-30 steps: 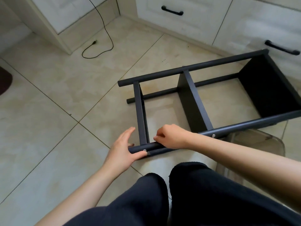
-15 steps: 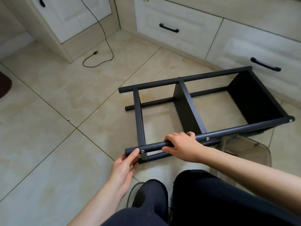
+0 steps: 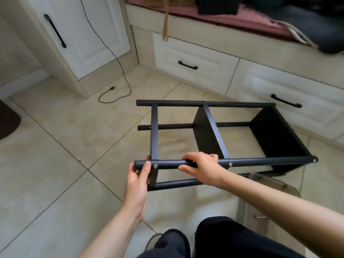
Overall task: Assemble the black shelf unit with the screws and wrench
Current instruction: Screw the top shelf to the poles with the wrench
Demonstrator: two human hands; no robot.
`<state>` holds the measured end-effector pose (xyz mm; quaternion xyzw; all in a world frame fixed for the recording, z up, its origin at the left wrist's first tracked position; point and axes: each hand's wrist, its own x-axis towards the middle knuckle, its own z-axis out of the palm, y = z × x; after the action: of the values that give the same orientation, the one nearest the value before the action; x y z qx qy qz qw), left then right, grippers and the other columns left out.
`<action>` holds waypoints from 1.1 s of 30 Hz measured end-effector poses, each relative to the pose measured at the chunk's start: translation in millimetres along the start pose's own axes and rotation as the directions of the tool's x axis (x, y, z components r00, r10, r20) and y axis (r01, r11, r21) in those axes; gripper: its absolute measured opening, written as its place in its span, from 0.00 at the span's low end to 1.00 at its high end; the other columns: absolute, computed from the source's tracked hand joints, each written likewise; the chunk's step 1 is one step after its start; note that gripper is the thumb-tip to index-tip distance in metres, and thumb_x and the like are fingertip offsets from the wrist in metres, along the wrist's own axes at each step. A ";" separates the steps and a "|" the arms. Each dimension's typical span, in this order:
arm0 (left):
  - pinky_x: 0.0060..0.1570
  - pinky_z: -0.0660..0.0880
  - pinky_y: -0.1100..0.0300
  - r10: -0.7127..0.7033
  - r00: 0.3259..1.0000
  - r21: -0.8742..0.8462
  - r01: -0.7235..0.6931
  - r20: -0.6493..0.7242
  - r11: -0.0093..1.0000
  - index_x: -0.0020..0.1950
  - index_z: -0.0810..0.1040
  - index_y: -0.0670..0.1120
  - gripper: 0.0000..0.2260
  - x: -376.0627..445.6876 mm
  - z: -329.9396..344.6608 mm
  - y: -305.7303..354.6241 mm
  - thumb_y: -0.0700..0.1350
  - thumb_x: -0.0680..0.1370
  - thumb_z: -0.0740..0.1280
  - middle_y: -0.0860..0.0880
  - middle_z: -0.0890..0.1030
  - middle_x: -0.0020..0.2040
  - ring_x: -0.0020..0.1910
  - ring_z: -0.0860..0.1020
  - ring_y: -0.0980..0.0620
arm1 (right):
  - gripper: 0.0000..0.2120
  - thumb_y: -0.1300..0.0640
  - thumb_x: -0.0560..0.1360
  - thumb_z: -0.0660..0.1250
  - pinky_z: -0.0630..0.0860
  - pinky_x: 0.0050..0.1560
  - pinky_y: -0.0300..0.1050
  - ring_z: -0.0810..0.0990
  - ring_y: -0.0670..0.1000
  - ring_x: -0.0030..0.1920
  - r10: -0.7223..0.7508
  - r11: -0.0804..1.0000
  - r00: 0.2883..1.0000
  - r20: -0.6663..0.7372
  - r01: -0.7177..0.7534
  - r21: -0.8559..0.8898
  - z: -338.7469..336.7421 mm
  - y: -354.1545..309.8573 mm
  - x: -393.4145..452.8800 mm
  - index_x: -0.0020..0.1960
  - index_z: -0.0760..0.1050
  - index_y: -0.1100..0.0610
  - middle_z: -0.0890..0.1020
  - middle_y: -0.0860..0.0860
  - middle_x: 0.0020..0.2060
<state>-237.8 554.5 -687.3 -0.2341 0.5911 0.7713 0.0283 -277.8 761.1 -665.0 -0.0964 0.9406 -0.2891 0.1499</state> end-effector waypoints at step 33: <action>0.61 0.76 0.44 0.744 0.587 0.202 -0.809 0.319 0.551 0.49 0.72 0.53 0.12 -56.2 141.4 283.0 0.51 0.74 0.75 0.57 0.84 0.51 0.60 0.79 0.46 | 0.11 0.49 0.83 0.60 0.76 0.53 0.40 0.79 0.46 0.47 -0.106 0.616 0.942 -0.318 0.313 0.722 -167.6 -121.4 -31.7 0.59 0.80 0.48 0.83 0.49 0.45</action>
<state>-324.8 613.7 -383.8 0.1380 0.7461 0.6128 -0.2208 -293.2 757.0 -456.2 -0.0976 0.7228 -0.6837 0.0244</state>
